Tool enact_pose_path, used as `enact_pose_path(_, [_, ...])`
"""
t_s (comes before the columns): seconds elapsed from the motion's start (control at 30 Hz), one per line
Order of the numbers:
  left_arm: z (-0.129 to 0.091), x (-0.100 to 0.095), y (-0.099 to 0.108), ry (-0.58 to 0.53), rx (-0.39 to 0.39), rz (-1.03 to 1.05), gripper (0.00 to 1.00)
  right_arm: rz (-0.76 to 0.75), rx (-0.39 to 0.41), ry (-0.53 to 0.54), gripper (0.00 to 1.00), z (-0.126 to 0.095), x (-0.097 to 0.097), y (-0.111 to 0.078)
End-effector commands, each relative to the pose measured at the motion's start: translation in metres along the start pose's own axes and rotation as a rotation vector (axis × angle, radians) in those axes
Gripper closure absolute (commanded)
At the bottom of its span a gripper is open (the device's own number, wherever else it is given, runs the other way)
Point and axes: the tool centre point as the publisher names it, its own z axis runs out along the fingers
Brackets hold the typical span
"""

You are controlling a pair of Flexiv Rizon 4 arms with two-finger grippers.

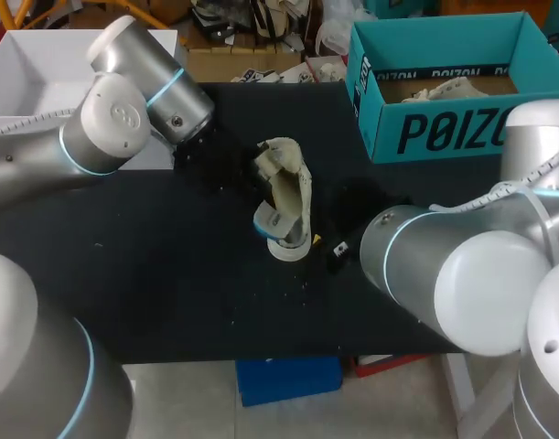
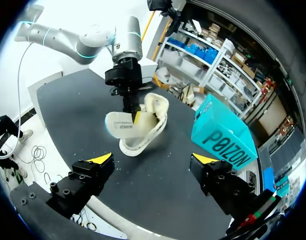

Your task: Take the shoe out of the shoebox, open the shoe tongue, remove and reinsert the insole, then place the shoe into the shoebox

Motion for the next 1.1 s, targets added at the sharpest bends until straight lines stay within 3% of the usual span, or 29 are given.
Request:
enact_pose_path(0.03, [0.003,-0.001,0.003,0.008,-0.031,-0.016,1.00,0.001,-0.003,0.000,0.00,-0.001,0.001,-0.001])
enact_pose_path(0.2, [0.002,-0.003,0.010,0.018,-0.054,-0.033,1.00,0.001,-0.003,0.000,0.00,-0.001,0.001,-0.001])
enact_pose_path(0.23, [0.001,-0.004,0.007,0.016,-0.053,-0.034,0.62,0.001,-0.003,0.000,0.00,-0.001,0.001,-0.001])
enact_pose_path(0.27, [0.000,-0.005,0.005,0.011,-0.050,-0.031,0.34,0.001,-0.003,0.000,0.00,-0.001,0.001,-0.001])
enact_pose_path(0.3, [-0.001,-0.005,0.002,0.010,-0.045,-0.029,0.28,0.001,-0.003,0.000,0.00,-0.001,0.001,-0.001])
enact_pose_path(0.53, [-0.015,-0.001,-0.028,-0.028,-0.001,-0.025,0.35,0.001,-0.003,0.000,0.00,-0.001,0.001,-0.001])
enact_pose_path(0.6, [-0.016,0.002,-0.036,-0.037,0.023,-0.026,0.32,0.001,-0.003,0.000,0.00,-0.001,0.001,-0.001])
enact_pose_path(0.73, [-0.014,0.003,-0.047,-0.043,0.061,-0.020,0.51,0.001,-0.003,0.000,0.00,-0.001,0.001,-0.001])
enact_pose_path(0.83, [-0.012,0.002,-0.054,-0.028,0.076,-0.011,0.55,0.001,-0.003,0.000,0.00,-0.001,0.001,-0.001])
enact_pose_path(1.1, [-0.004,0.009,-0.068,0.081,0.098,0.000,0.51,0.001,-0.003,0.000,0.00,-0.001,0.001,-0.001])
